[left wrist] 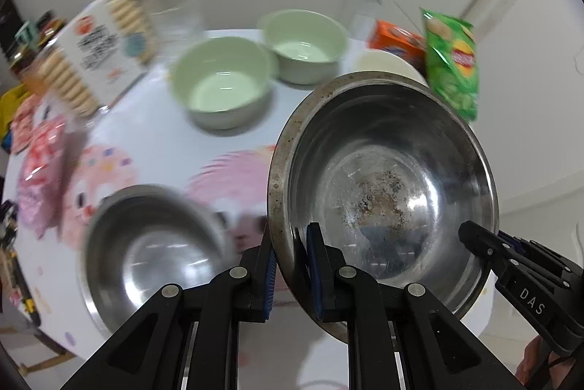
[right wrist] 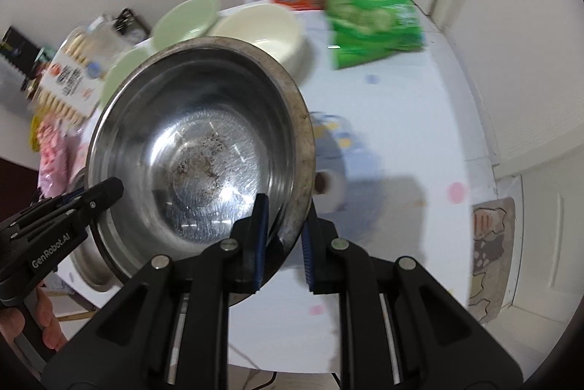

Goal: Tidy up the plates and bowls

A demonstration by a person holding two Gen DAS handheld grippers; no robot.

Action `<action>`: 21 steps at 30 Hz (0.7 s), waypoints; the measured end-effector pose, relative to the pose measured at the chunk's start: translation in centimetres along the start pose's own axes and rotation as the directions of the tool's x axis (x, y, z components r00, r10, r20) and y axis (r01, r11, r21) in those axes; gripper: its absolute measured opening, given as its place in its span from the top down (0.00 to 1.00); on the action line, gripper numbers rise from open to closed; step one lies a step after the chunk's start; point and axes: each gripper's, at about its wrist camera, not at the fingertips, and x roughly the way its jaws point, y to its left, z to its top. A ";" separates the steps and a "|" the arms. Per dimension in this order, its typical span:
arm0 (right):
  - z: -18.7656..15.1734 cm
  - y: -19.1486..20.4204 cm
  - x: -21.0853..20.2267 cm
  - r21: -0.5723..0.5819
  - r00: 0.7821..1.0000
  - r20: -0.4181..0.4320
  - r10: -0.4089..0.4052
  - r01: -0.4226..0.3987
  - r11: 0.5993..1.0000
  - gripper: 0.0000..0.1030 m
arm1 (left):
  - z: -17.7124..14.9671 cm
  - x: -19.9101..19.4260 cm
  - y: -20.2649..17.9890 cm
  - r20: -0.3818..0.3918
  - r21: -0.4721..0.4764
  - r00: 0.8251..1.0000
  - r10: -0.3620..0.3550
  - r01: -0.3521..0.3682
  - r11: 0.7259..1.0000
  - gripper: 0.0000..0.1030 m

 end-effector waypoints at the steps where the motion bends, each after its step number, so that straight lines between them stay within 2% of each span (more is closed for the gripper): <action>1: -0.2 1.0 0.1 -0.011 1.000 0.001 0.005 -0.005 1.000 0.82 | -0.3 -0.4 1.2 0.004 -0.011 1.000 0.007 -0.007 1.000 0.85; 12: -2.5 13.1 2.1 -0.159 0.998 -0.034 0.057 -0.062 0.985 0.81 | -3.7 -2.5 12.7 0.005 -0.146 0.998 0.068 -0.066 0.987 0.85; 17: -3.8 16.2 4.0 -0.189 0.996 -0.076 0.054 -0.067 0.980 0.81 | -5.3 -1.7 16.2 -0.031 -0.182 0.996 0.082 -0.087 0.979 0.85; 21: -4.6 17.7 5.2 -0.207 0.994 -0.107 0.032 -0.054 0.977 0.81 | -6.1 -1.1 17.4 -0.055 -0.190 0.995 0.085 -0.094 0.977 0.85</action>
